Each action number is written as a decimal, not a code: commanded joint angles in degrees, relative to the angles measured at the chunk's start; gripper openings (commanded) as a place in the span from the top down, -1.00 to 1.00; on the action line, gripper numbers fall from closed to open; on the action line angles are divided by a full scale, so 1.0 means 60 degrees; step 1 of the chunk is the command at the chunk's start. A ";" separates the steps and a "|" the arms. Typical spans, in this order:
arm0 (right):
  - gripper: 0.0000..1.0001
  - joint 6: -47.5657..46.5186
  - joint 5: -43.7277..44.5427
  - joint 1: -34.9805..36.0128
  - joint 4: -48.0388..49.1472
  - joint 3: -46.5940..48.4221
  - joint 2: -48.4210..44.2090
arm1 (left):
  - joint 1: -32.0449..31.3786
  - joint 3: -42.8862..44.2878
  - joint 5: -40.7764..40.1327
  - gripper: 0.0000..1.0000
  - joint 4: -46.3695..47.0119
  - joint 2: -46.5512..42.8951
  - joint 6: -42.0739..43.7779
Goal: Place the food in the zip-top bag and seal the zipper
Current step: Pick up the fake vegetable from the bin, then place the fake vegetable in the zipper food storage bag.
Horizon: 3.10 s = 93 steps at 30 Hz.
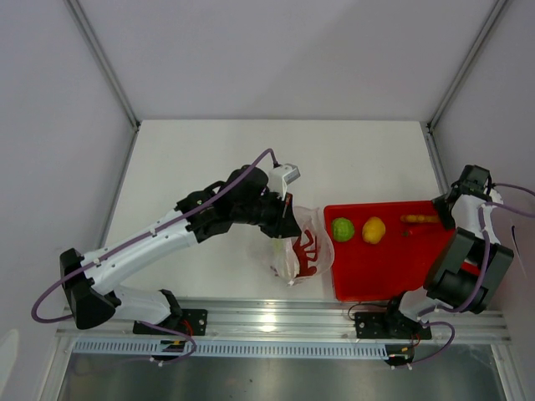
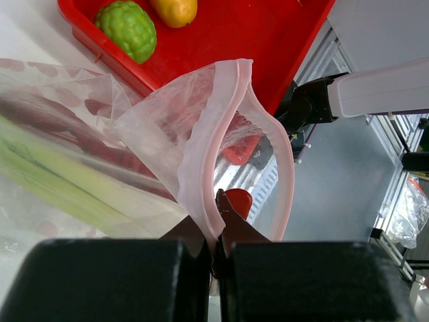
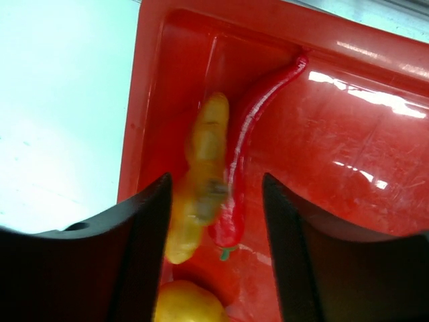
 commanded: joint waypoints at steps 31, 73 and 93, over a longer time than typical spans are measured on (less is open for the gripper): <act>1.00 -0.0264 0.0253 0.0321 -0.0239 -0.0914 -0.1809 | 0.0056 0.1210 0.0298 0.99 -0.0337 0.0473 0.0185; 1.00 -0.4232 -0.0010 1.1555 -0.0050 0.3583 -0.5842 | 0.0993 0.6149 0.1191 0.99 -0.3854 0.3198 -0.0151; 1.00 -0.5098 0.4001 1.4749 -0.0445 0.2866 -0.4172 | 0.1448 0.6413 0.1955 0.99 -0.3810 0.3111 -0.0899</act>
